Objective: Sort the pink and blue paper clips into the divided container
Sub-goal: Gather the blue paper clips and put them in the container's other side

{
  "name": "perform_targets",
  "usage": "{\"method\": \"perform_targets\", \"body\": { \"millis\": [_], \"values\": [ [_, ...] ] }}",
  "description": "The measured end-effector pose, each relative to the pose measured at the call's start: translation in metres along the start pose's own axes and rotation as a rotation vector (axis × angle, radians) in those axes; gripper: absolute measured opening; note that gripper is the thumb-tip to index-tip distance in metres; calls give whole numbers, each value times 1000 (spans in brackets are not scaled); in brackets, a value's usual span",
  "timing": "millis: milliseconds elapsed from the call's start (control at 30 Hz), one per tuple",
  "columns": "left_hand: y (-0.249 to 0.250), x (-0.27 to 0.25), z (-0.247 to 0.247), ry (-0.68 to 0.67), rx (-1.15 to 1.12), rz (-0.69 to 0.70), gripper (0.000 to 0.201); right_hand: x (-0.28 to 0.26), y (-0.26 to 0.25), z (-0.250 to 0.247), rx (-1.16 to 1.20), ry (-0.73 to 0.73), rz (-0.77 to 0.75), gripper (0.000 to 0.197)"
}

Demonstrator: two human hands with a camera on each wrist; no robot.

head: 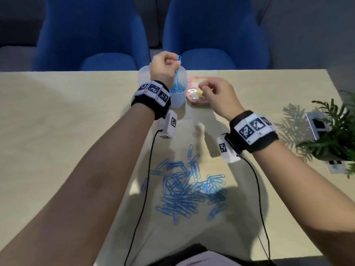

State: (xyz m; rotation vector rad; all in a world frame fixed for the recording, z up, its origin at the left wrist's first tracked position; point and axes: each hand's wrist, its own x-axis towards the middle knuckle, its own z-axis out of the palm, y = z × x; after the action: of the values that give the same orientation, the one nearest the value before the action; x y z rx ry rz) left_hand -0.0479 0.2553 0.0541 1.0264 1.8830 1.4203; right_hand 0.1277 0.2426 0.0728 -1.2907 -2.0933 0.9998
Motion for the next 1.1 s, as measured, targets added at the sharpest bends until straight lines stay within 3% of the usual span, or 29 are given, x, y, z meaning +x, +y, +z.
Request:
{"method": "perform_targets", "body": {
  "millis": [167,267,367,433,533,600,733,900,967,1033,1100],
  "values": [
    [-24,-10,10,-86,173,56,24,-102,61,-19,-170,-125,33,18],
    [-24,-24,3,-31,232,128,30,-150,77,-23,-285,-329,91,12],
    [-24,-59,-2,-68,279,239,27,-180,86,-19,-444,-555,64,46],
    [-31,-96,-8,-258,286,245,24,-193,90,-15,-516,-624,118,72],
    [-56,-145,-16,-647,490,267,47,-211,95,-10,-547,-643,192,105],
    [-75,-166,-18,-765,699,287,73,-221,97,-4,-542,-654,219,122],
    [-98,-191,-12,-793,882,341,101,-224,97,13,-502,-541,238,113],
    [-93,-218,-4,-901,840,534,94,-203,92,28,-349,-453,195,78],
    [-87,-224,-10,-932,705,425,97,-196,89,29,-315,-435,166,69],
    [-82,-224,-17,-900,638,354,107,-194,89,23,-318,-404,160,79],
    [-81,-223,-23,-845,733,381,114,-195,90,15,-383,-362,199,100]
  ]
}}
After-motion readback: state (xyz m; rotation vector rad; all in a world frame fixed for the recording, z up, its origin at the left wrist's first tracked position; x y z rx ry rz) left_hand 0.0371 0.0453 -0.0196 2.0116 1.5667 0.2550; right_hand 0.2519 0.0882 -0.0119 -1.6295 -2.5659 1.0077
